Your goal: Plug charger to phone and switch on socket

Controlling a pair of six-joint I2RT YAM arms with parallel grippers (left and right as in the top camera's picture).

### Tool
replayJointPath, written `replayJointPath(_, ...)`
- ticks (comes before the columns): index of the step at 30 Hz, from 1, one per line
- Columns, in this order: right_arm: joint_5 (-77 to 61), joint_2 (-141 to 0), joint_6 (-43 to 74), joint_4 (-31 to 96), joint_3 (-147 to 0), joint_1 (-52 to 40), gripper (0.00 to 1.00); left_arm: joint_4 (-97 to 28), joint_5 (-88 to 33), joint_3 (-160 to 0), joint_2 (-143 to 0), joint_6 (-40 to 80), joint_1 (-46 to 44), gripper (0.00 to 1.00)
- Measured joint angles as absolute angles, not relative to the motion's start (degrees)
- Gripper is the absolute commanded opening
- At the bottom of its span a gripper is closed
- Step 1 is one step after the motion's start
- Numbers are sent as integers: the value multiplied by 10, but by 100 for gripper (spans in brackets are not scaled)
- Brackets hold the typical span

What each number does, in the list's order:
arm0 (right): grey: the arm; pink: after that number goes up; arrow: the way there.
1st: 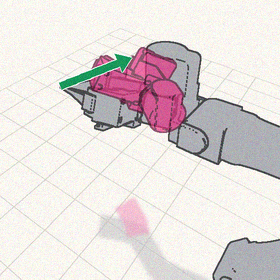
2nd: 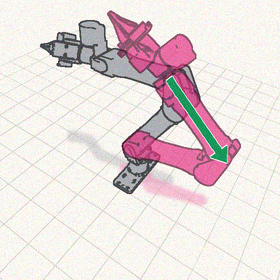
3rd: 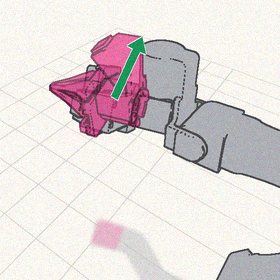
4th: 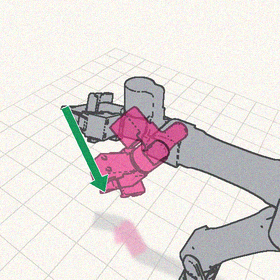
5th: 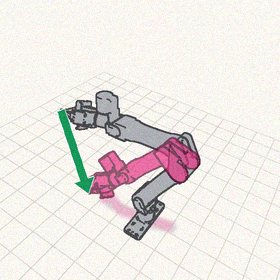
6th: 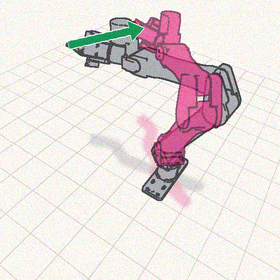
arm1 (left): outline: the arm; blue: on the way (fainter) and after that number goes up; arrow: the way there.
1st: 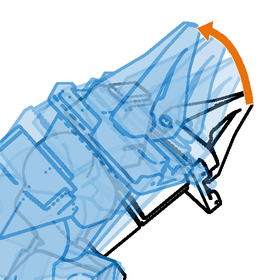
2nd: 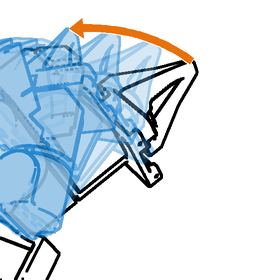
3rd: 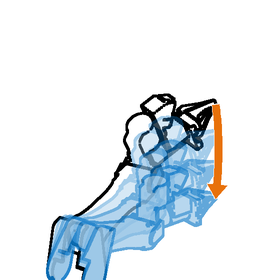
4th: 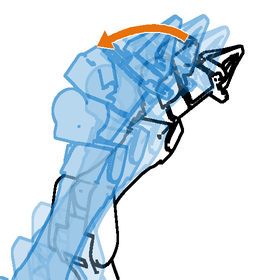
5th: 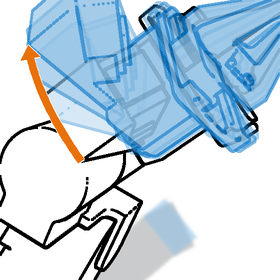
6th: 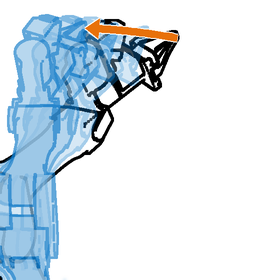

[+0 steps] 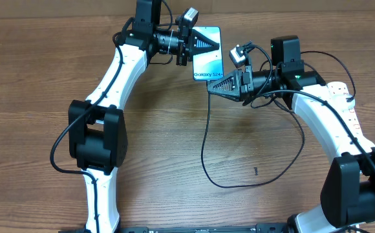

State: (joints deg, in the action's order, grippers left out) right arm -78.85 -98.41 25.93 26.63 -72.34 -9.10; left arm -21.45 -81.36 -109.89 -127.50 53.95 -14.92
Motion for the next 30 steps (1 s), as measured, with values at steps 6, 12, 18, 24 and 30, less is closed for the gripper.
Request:
replayJointPath(6,-755,-985,256,250,-724,-82,94,-225,-852,-1099,-1275,516,-166,4)
replayJointPath(12,-740,-985,257,253,-724,-70,100,-227,-871,-1099,-1275,500,-185,4)
replayJointPath(18,-734,-985,257,280,-724,-54,100,-227,-879,-1099,-1275,491,-182,4)
replayJointPath(24,-734,-985,257,295,-724,-25,100,-227,-879,-1099,-1275,483,-183,4)
replayJointPath(30,-732,-985,257,301,-724,3,100,-227,-879,-1099,-1275,478,-182,4)
